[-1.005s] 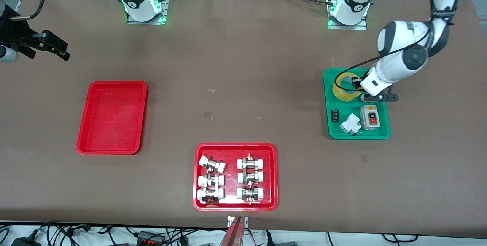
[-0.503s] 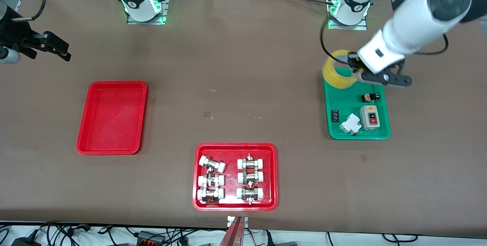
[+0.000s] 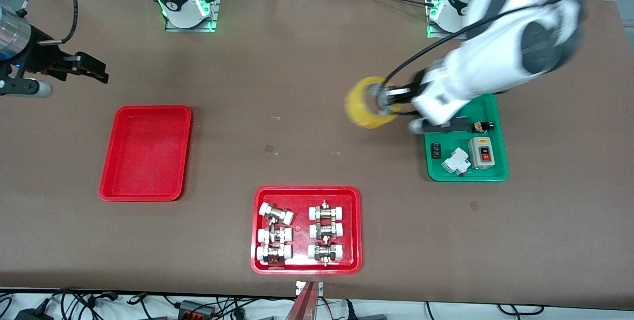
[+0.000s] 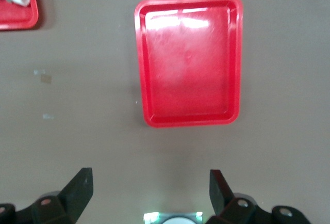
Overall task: Left arm passes tape to right arm into tray
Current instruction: 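Carry the tape with the left gripper while the right gripper approaches, then grasp the tape with the right gripper and open the left gripper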
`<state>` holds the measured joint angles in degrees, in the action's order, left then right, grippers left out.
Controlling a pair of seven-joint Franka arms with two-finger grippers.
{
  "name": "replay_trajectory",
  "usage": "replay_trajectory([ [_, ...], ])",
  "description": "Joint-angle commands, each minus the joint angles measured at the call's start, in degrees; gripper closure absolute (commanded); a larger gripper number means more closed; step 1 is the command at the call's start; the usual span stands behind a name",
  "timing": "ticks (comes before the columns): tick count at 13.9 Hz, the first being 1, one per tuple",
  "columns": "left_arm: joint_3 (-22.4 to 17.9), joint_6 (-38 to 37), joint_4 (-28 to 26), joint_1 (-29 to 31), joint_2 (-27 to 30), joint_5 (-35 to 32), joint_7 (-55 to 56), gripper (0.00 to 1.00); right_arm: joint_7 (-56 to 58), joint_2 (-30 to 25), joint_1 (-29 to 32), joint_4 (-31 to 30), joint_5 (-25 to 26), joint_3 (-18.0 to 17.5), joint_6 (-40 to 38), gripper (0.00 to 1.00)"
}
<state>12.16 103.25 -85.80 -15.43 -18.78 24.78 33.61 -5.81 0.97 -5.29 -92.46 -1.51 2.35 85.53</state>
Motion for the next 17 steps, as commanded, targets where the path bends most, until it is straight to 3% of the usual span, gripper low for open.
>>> replay_trajectory([
  [1, 0.1, 9.7, 4.0, -5.8, -6.1, 6.0, 10.7, 1.0, 0.9, 1.0, 0.3, 0.4, -5.9, -0.2, -1.7, 0.0],
  [4, 0.1, 25.4, 3.8, -12.1, -8.5, 14.7, 24.3, 1.0, 7.3, 2.9, 1.0, 0.4, -15.0, 0.5, -1.9, 0.0],
  [9, 0.1, 46.6, 3.9, -19.3, -13.4, 15.6, 52.8, 1.0, 13.6, 8.4, 2.3, 0.4, -32.0, 0.5, 0.2, 0.0],
  [11, 0.1, 56.6, 3.9, -22.2, -15.9, 16.6, 58.8, 1.0, 14.5, 10.5, 1.8, 0.4, -36.5, 0.0, 3.1, 0.0],
  [13, 0.1, 60.7, 3.9, -24.5, -17.2, 16.6, 59.1, 1.0, 15.8, 12.2, -0.2, 0.4, -40.5, -0.1, 6.9, 0.0],
  [17, 0.1, 60.7, 4.0, -24.7, -18.0, 16.6, 59.1, 1.0, 16.2, 15.6, -6.0, 0.5, -42.6, -0.1, 17.1, 0.0],
])
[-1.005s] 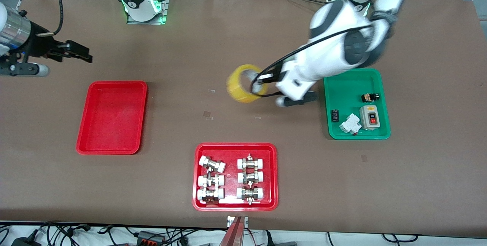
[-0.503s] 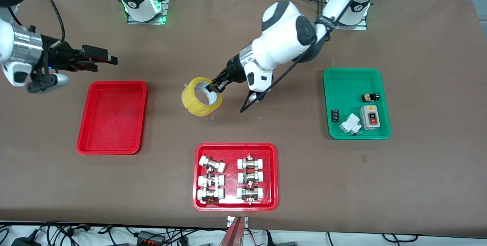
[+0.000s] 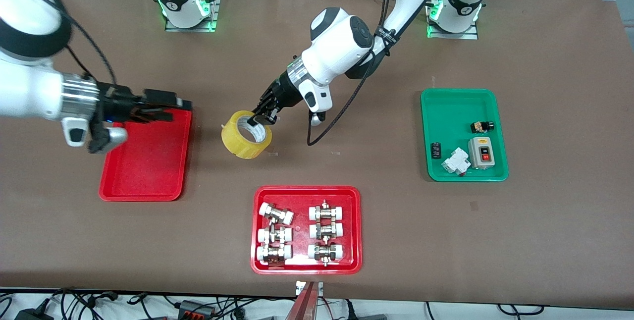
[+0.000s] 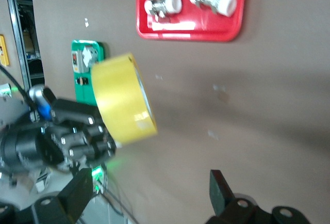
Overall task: Left arm passes tape to right arm into tray
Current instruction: 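Grasp the tape with the right gripper and open the left gripper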
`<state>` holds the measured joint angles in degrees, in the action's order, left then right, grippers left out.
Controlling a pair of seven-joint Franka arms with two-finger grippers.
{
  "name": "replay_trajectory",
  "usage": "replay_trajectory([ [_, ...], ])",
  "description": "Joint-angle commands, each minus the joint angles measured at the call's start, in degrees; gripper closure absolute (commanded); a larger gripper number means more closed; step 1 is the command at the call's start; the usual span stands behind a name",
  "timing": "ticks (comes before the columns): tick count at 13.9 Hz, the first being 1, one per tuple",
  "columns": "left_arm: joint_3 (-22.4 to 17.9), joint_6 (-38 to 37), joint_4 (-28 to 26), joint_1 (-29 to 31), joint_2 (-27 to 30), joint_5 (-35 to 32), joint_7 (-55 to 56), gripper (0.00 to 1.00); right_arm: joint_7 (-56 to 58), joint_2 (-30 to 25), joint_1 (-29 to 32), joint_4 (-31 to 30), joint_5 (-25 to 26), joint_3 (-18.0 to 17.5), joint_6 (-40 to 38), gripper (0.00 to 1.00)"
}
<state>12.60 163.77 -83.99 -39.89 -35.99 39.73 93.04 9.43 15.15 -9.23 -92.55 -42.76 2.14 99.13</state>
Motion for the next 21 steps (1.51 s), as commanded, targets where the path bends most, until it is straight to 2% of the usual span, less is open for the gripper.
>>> replay_trajectory([
  [1, -0.3, 0.1, 2.1, -0.3, -1.1, 1.5, -0.2, 0.99, 1.6, 2.3, -3.6, 0.7, -1.4, 0.1, 6.0, 0.0],
  [7, -0.3, 0.2, 2.1, -1.3, -2.0, 1.7, -0.3, 0.97, 3.5, 5.0, -7.3, 0.8, -3.6, 0.1, 13.5, 0.0],
  [10, -0.3, 0.2, 2.1, -1.3, -2.0, 1.6, -0.3, 0.97, 8.4, 7.3, -7.3, 0.8, -3.7, 0.1, 14.4, 0.0],
  [15, -0.3, 0.2, 2.1, -1.4, -2.1, 1.3, -0.3, 0.97, 8.0, 7.6, -7.6, 0.8, -3.7, 0.1, 14.4, 0.0],
  [17, -0.3, 0.2, 2.1, -1.4, -2.1, 1.3, -0.3, 0.97, 7.5, 7.5, -7.6, 0.8, -3.7, 0.1, 14.3, 0.41],
  [19, -0.3, 0.2, 2.1, -1.4, -2.1, 1.5, -0.3, 0.96, 7.4, 7.4, -7.6, 0.9, -3.7, 0.1, 14.3, 0.73],
  [20, -0.3, 0.2, 2.1, -1.4, -2.1, 1.6, -0.3, 0.96, 7.4, 7.2, -7.6, 1.0, -3.7, 0.1, 14.3, 0.87],
  [21, -0.3, 0.2, 2.1, -1.4, -2.1, 1.6, -0.3, 0.96, 7.4, 7.1, -7.6, 1.0, -3.7, 0.1, 14.4, 0.94],
])
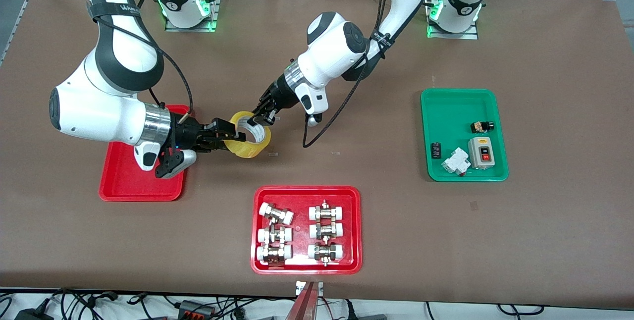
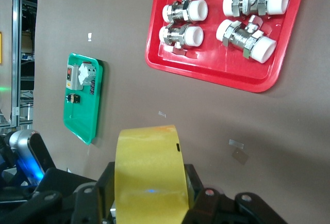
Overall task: Left arm passes tape to right arm into tray
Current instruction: 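Grasp the tape with the right gripper and open the left gripper, then lower the tape into the empty red tray with the right gripper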
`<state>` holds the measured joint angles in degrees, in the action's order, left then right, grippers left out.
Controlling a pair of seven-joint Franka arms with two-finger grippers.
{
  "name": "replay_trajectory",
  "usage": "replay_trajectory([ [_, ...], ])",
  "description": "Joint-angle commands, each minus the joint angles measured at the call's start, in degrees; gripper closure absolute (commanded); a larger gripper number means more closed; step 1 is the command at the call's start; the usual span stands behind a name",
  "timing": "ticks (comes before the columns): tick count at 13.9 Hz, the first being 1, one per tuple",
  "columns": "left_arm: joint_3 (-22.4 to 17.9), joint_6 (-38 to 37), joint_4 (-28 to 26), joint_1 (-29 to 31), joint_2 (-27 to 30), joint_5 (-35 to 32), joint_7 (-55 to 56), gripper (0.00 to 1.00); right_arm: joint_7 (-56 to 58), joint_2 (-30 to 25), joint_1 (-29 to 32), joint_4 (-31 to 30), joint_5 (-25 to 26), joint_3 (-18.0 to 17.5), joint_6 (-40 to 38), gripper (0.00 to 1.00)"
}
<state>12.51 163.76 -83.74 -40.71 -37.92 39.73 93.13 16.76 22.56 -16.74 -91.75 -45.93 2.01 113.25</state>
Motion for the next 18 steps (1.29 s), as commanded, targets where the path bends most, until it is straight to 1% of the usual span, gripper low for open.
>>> replay_trajectory([
  [1, -0.2, 0.2, 1.8, -0.6, -0.1, 1.6, -0.4, 0.94, -0.3, -0.4, -0.1, 0.3, -0.6, 0.3, 0.2, 1.0],
  [2, -0.2, 0.2, 1.8, -0.6, 0.0, 1.6, -0.4, 0.91, -0.6, -0.4, -0.1, 0.4, -0.6, 0.3, 0.2, 1.0],
  [3, -0.3, 0.3, 1.8, -0.5, 0.1, 1.7, -0.3, 0.79, -0.7, -0.4, -0.1, 0.5, -0.6, 0.3, 0.2, 1.0],
  [4, -0.8, 0.3, 1.8, -0.3, 0.2, 1.2, -0.5, 0.44, -0.7, -0.4, -0.2, 0.6, -0.6, 0.3, 0.2, 1.0],
  [5, -1.3, 0.3, 1.7, 0.1, 0.3, -1.0, -1.8, 0.0, -0.7, -0.4, -0.2, 0.9, -0.5, 0.3, 0.1, 1.0],
  [6, -1.4, 0.2, 1.5, 0.6, 0.7, -5.6, -4.6, 0.0, -0.6, -0.4, -0.2, 0.9, -0.5, 0.3, 0.1, 1.0],
  [7, -1.5, 0.2, 1.3, 2.1, 1.5, -8.3, -5.8, 0.0, -0.6, -0.4, -0.2, 0.9, -0.5, 0.3, 0.1, 1.0],
  [8, -1.3, -0.3, 1.2, 5.6, 2.5, -10.4, -6.2, 0.0, -0.6, -0.4, -0.2, 0.9, -0.5, 0.3, 0.1, 1.0],
  [10, -1.3, -1.6, 0.3, 8.7, 5.0, -12.5, -9.5, 0.0, -0.9, -0.4, -0.2, 1.0, -0.5, 0.3, 0.1, 1.0],
  [11, -1.2, -3.4, -0.9, 11.2, 6.9, -12.6, -12.6, 0.0, -1.3, -0.5, 0.0, 1.0, -0.4, 0.3, 0.0, 1.0],
  [12, -0.6, -7.1, -1.1, 14.2, 8.1, -12.6, -17.1, 0.0, -0.9, -0.4, 0.7, 1.0, -0.3, 0.6, -0.5, 1.0],
  [13, -0.5, -13.8, -0.8, 16.6, 9.3, -12.6, -23.3, 0.0, -0.9, -0.7, 1.3, 0.9, 0.0, 0.9, -0.9, 1.0],
  [14, -0.6, -22.4, -0.6, 19.4, 10.4, -12.6, -31.5, 0.0, -0.8, -0.8, 2.9, 0.6, 0.3, 0.9, -2.4, 1.0],
  [15, -0.6, -30.6, -0.5, 22.6, 11.8, -12.6, -41.3, 0.0, -0.2, -0.8, 5.4, 0.5, 0.5, 0.9, -6.0, 1.0],
  [17, -0.6, -44.2, -0.2, 29.0, 13.9, -12.6, -58.8, 0.0, 5.7, -0.1, 11.4, 0.2, 2.9, 0.9, -11.2, 1.0],
  [18, -0.6, -50.8, -0.2, 32.2, 15.1, -12.6, -64.8, 0.0, 9.7, 0.2, 14.5, -0.5, 4.4, 0.9, -13.4, 1.0],
])
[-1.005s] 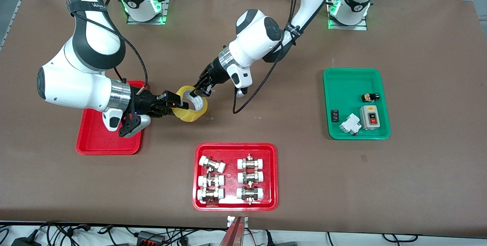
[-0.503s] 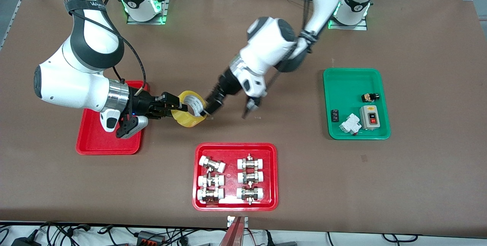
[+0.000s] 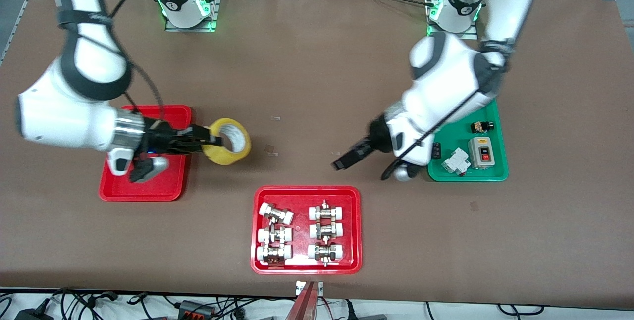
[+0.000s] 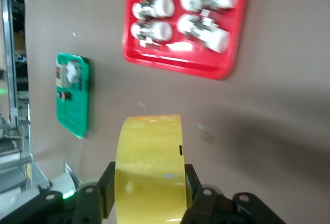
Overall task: Left arm passes tape to right arm into tray
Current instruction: 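Lower the tape into the empty red tray with the right gripper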
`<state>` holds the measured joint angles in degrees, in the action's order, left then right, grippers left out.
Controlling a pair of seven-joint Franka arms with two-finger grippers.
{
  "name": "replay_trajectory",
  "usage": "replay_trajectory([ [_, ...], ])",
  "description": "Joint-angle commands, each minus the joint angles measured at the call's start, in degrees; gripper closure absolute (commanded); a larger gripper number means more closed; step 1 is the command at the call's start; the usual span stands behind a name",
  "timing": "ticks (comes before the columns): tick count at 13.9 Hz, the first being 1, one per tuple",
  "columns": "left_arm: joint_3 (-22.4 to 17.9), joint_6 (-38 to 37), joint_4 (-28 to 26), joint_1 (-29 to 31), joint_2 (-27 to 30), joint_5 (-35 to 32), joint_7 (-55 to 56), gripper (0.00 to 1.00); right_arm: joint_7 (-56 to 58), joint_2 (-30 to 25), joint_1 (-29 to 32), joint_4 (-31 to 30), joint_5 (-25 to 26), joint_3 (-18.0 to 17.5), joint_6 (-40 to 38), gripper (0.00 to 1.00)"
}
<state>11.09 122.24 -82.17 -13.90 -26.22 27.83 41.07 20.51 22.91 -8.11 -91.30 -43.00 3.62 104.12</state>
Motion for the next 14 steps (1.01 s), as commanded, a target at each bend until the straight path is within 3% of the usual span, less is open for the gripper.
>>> replay_trajectory([
  [1, 0.3, -15.7, -1.6, 7.7, 4.8, -0.8, -17.2, 0.0, 10.3, 0.5, 9.0, -2.1, 2.4, -0.7, -5.5, 1.0],
  [2, 0.1, -21.2, -1.1, 9.2, 5.8, -2.7, -20.1, 0.0, 14.4, 1.1, 11.1, -3.4, 3.0, -0.7, -6.0, 1.0],
  [4, 0.6, -31.6, 3.2, 10.7, 7.3, -17.6, -22.9, 0.0, 24.0, 3.7, 15.8, -5.6, 3.1, -0.7, -6.3, 1.0],
  [6, 0.3, -39.0, 5.7, 10.7, 9.0, -28.2, -23.9, 0.0, 30.9, 7.0, 19.1, -5.6, 3.3, -0.7, -6.7, 1.0],
  [11, 0.9, -49.2, 4.8, 13.3, 11.1, -30.5, -26.6, 0.0, 41.7, 13.0, 23.3, -5.6, 3.7, -0.7, -6.2, 0.96],
  [12, 0.9, -50.2, 4.6, 13.4, 11.2, -30.6, -26.6, 0.0, 42.8, 13.5, 23.3, -5.6, 3.8, -0.7, -5.9, 0.83],
  [13, 0.9, -50.3, 4.0, 13.7, 11.2, -30.6, -26.7, 0.0, 43.7, 13.6, 23.2, -5.6, 4.1, -0.7, -5.6, 0.47],
  [14, 0.9, -50.3, 3.9, 14.0, 11.2, -30.6, -26.7, 0.0, 44.5, 13.7, 23.0, -5.6, 5.3, -0.7, -4.5, 0.0],
])
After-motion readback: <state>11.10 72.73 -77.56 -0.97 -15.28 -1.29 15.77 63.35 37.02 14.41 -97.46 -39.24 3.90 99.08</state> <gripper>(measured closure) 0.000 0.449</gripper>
